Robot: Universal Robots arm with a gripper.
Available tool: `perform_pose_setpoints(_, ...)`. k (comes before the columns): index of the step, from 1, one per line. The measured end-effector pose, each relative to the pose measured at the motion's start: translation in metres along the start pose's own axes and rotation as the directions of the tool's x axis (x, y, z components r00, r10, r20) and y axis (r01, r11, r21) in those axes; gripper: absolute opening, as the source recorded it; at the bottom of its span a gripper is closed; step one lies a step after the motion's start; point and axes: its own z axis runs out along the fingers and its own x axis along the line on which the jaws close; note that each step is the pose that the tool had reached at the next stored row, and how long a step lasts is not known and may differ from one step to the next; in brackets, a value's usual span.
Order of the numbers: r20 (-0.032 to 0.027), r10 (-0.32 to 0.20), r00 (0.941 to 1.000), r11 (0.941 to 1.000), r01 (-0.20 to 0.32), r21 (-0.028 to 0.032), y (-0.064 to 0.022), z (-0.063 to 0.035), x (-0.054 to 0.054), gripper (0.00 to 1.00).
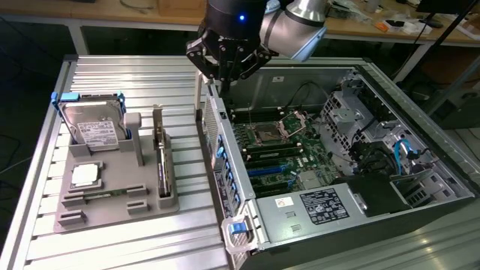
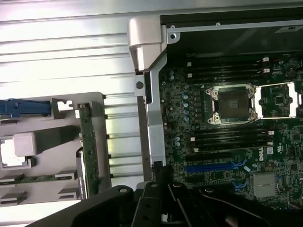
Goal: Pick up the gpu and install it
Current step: 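Reach for the gpu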
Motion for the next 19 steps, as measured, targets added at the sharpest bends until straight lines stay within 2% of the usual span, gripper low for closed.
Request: perform_pose_setpoints(19,0.0,0.0,1.0,1.0,0.0,0.0,-0.0049,-0.0016,0.056,0.11)
